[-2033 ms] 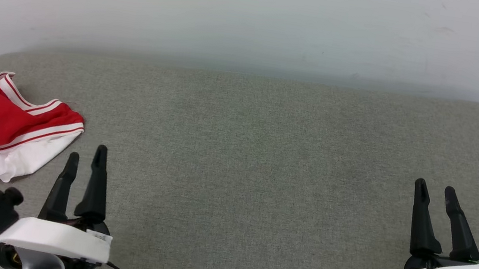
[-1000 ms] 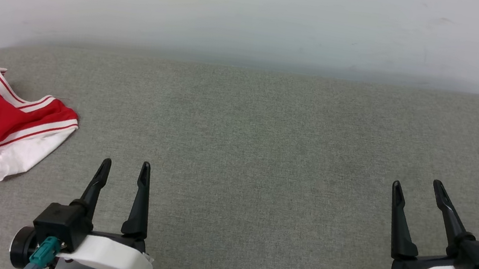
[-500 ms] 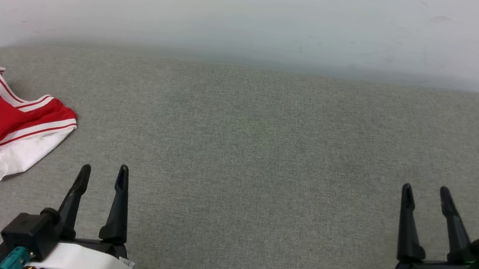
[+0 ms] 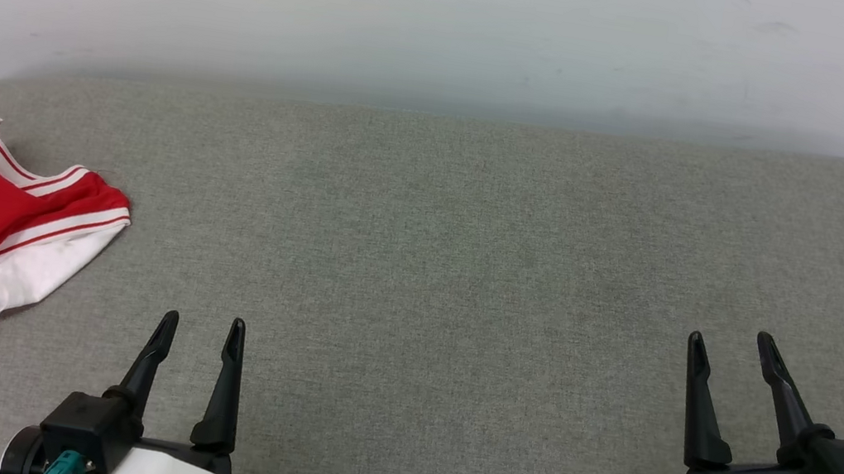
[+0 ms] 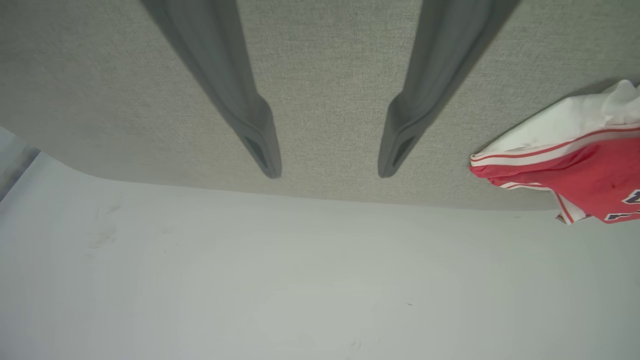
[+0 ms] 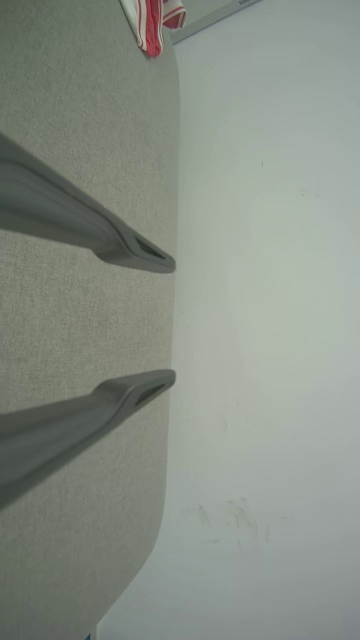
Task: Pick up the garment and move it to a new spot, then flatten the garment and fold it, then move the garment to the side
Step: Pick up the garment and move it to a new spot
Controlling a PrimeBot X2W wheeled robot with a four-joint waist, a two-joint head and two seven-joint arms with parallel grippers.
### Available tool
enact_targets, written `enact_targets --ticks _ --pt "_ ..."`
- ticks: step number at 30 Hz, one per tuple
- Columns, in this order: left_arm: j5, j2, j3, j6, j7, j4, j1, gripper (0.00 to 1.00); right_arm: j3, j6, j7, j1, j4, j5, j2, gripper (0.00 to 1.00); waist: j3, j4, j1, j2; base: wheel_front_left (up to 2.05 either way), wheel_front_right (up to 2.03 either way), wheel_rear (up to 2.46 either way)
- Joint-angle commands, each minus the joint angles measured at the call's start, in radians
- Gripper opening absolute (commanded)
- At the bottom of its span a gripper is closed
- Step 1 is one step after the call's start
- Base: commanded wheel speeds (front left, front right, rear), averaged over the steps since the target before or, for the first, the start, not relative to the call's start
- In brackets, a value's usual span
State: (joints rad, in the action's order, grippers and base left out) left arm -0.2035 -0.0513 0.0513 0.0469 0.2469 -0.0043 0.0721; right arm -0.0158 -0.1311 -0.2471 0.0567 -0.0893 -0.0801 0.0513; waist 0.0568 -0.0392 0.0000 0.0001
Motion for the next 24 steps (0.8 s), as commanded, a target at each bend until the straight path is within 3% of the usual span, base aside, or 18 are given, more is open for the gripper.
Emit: enact_targets --ticks 1,12,24 --pt "0.014 0.001 -0.002 -0.002 0.007 -0.006 -0.009 1.00 0.000 0.001 -0.006 -0.002 0.002 0.014 -0.002 1.00 0.000 0.000 0.0000 -0.0001 0.00 0.00 0.00" --pt "0.018 0.001 -0.018 -0.001 0.019 0.021 -0.009 1.00 0.030 0.001 -0.019 -0.008 -0.006 0.028 -0.002 1.00 0.002 0.012 0.0000 -0.0001 0.00 0.00 0.00" --pt "0.046 0.002 -0.039 0.001 0.019 0.022 0.004 1.00 0.085 0.001 -0.019 -0.021 -0.009 0.004 -0.002 1.00 -0.020 0.116 0.0000 -0.0001 0.00 0.00 0.00"
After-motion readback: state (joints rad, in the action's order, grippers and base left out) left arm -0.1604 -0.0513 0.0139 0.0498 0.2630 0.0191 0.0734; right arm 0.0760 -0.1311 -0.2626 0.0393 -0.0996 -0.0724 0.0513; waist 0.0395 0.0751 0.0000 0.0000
